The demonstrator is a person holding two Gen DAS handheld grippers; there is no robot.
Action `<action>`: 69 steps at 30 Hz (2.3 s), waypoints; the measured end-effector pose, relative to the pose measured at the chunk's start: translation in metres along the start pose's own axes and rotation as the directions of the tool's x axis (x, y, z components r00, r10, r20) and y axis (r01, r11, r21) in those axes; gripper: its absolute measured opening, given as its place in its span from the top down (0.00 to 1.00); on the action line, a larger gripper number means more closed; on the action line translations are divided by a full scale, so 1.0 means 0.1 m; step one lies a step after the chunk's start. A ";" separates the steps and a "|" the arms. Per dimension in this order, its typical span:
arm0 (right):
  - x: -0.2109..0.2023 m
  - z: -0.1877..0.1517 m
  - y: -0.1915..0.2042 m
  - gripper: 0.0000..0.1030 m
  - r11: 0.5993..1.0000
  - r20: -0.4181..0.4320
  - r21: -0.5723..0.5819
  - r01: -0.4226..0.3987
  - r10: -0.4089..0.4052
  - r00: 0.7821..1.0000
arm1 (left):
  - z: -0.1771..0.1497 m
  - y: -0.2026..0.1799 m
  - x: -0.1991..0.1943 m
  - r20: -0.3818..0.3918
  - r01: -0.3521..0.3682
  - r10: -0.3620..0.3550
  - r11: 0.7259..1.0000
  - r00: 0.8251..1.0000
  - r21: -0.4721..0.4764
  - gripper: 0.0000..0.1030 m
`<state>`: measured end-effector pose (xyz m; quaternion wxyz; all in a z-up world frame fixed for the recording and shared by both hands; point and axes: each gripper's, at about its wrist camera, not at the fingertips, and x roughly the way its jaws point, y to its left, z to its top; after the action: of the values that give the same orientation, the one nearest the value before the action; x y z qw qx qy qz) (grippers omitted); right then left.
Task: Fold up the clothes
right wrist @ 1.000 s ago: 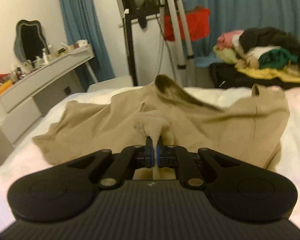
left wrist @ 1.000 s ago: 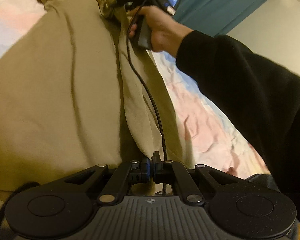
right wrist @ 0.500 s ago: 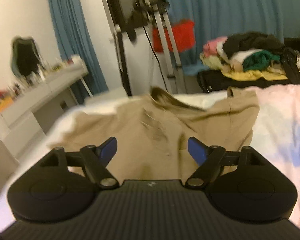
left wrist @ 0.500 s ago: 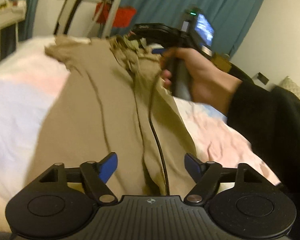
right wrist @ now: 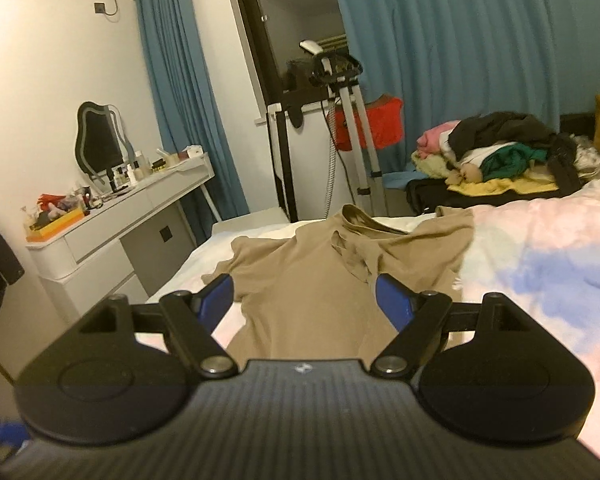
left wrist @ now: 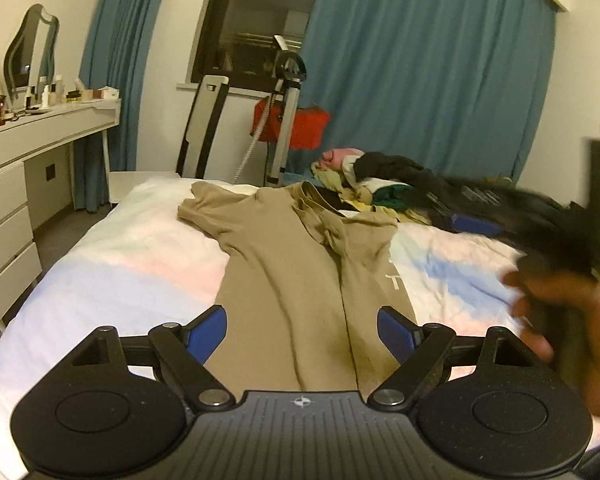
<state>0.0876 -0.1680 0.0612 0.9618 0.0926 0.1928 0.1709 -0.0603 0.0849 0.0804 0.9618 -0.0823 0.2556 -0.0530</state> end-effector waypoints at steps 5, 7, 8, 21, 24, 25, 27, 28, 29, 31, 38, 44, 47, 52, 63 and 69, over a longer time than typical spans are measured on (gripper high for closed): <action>-0.41 -0.25 0.04 0.23 1.000 0.031 0.009 -0.018 0.018 0.999 | 0.02 -0.08 0.19 -0.004 -0.009 0.009 1.000 1.000 0.003 0.18; -0.50 -0.37 0.02 0.23 1.000 0.034 0.014 -0.018 0.017 0.999 | -0.01 -0.12 0.27 -0.011 -0.004 0.004 1.000 1.000 0.004 0.17; -0.52 -0.41 0.00 0.23 1.000 0.032 0.014 -0.011 0.010 0.999 | -0.03 -0.13 0.30 -0.014 0.000 0.000 1.000 1.000 0.002 0.17; -0.54 -0.66 -0.29 0.23 0.999 0.045 0.040 0.036 -0.038 0.998 | 0.03 -0.17 1.03 -0.073 -0.010 0.010 1.000 0.997 -0.002 0.08; -0.51 -0.68 -0.41 0.23 0.997 0.050 0.070 0.042 -0.045 0.998 | 0.08 -0.20 1.16 -0.044 -0.024 0.024 1.000 0.999 -0.007 0.03; -0.49 -0.68 -0.44 0.23 0.996 0.050 0.082 0.044 -0.048 0.998 | 0.09 -0.20 1.20 -0.034 -0.026 0.025 1.000 0.999 -0.010 0.01; -0.47 -0.68 -0.50 0.23 0.994 0.052 0.095 0.057 -0.062 0.997 | 0.09 -0.20 1.32 -0.027 -0.024 0.023 0.999 0.999 -0.036 0.00; -0.45 -0.67 -0.53 0.23 0.993 0.051 0.101 0.062 -0.068 0.996 | 0.11 -0.18 1.39 -0.035 -0.021 0.019 0.998 0.999 -0.063 0.00; -0.44 -0.68 -0.55 0.23 0.992 0.047 0.107 0.065 -0.071 0.996 | 0.12 -0.13 1.49 -0.055 -0.010 0.004 0.995 0.998 -0.098 0.00; -0.42 -0.69 -0.59 0.23 0.990 0.039 0.122 0.068 -0.073 0.997 | 0.15 -0.01 1.75 -0.125 0.024 -0.046 0.985 0.991 -0.172 0.00; -0.31 -0.78 -0.70 0.23 0.985 0.007 0.158 0.062 -0.064 0.998 | 0.20 0.35 2.49 -0.248 0.002 -0.075 0.960 0.966 -0.281 0.01; -0.15 -0.78 -0.72 0.23 0.985 -0.017 0.167 0.047 -0.045 0.999 | 0.25 0.77 2.92 -0.243 -0.081 -0.011 0.928 0.970 -0.363 0.01; -0.07 -0.77 -0.76 0.23 0.984 -0.030 0.173 0.031 -0.026 0.999 | 0.26 1.07 3.10 -0.230 -0.126 0.028 0.898 0.973 -0.421 0.01; 0.05 -0.75 -0.78 0.23 0.982 -0.045 0.185 0.025 -0.017 0.999 | 0.36 1.58 3.36 -0.176 -0.073 -0.024 0.850 0.984 -0.521 0.01; 0.35 -0.73 -0.77 0.23 0.976 -0.097 0.215 -0.040 0.063 0.993 | 0.46 2.01 3.82 0.037 0.081 -0.073 0.820 0.997 -0.566 0.07; 0.62 -0.77 -0.85 0.23 0.970 -0.138 0.236 -0.052 0.086 0.987 | 0.64 2.02 4.25 0.086 0.092 -0.053 0.823 0.995 -0.560 0.27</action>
<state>0.1356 -0.2157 -0.0504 0.9210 0.1978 0.2787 0.1870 0.3505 0.2302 -0.1073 0.9000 -0.3736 0.2244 -0.0090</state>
